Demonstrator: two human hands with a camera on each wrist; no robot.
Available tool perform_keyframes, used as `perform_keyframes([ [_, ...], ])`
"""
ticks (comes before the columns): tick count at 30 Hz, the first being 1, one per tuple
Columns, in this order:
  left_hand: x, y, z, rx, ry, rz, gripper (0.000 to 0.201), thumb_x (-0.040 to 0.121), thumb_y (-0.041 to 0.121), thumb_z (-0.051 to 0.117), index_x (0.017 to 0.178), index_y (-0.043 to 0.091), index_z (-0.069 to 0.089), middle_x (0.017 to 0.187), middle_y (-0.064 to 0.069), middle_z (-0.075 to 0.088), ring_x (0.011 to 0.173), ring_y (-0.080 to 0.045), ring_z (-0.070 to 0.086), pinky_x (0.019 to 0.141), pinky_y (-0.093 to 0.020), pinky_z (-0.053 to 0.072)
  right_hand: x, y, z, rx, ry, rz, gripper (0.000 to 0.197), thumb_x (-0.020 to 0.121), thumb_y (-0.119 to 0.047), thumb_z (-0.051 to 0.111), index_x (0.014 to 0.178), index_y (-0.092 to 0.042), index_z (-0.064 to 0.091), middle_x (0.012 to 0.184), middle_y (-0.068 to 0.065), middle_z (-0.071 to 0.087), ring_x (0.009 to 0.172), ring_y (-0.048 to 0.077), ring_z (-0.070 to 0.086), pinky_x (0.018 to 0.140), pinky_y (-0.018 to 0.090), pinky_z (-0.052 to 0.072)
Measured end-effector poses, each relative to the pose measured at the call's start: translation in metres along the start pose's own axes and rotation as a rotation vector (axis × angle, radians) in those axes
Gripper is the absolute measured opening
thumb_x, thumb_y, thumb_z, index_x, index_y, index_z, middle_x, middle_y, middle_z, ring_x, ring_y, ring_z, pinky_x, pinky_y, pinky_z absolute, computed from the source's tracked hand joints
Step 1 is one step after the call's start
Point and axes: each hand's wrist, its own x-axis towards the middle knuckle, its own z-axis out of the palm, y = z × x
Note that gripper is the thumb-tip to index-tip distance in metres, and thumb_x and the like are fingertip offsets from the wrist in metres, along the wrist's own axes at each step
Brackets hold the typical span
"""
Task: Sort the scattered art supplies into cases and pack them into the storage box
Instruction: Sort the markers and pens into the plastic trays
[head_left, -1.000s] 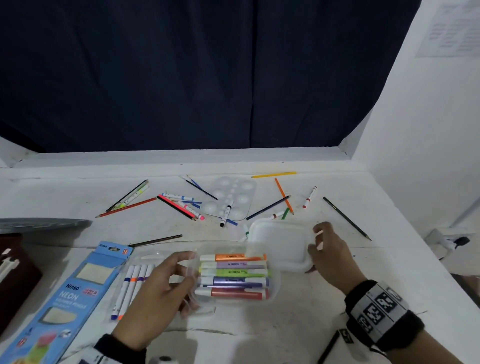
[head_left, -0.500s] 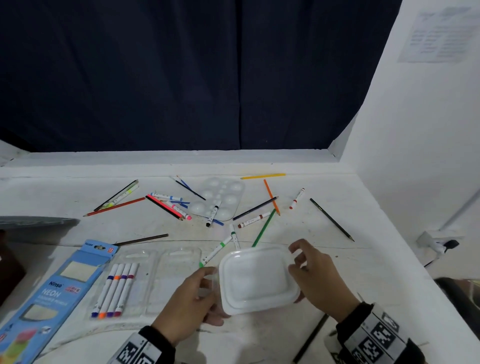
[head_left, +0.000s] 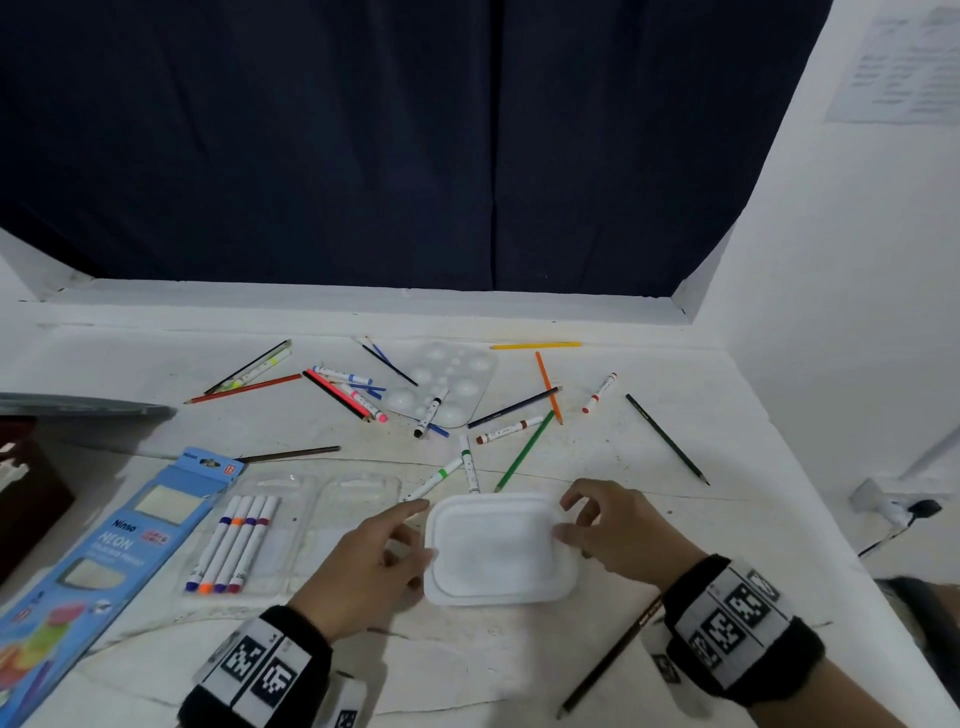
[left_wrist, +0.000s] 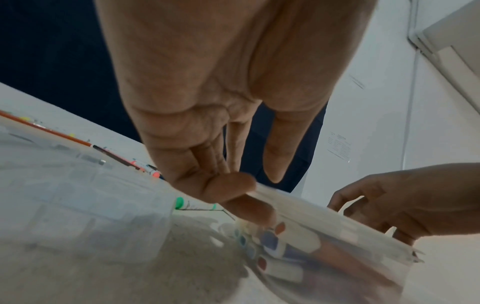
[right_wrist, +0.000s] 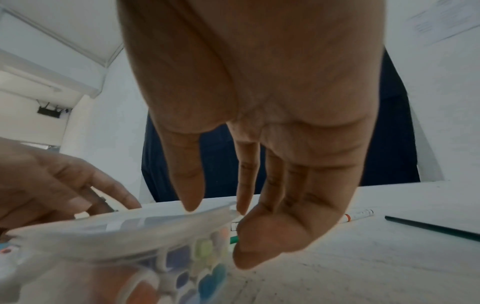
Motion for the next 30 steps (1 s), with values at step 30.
perform_keyframes([
  [30, 0.034, -0.007, -0.013, -0.014, -0.151, 0.042, 0.048, 0.084, 0.01, 0.079, 0.126, 0.026, 0.063, 0.07, 0.001, 0.063, 0.054, -0.012, 0.063, 0.054, -0.02, 0.048, 0.041, -0.005, -0.009, 0.156, -0.362, 0.25, 0.021, 0.085, -0.002, 0.074, 0.087, -0.007, 0.053, 0.062, 0.013, 0.069, 0.056, 0.02, 0.069, 0.061, 0.036, 0.062],
])
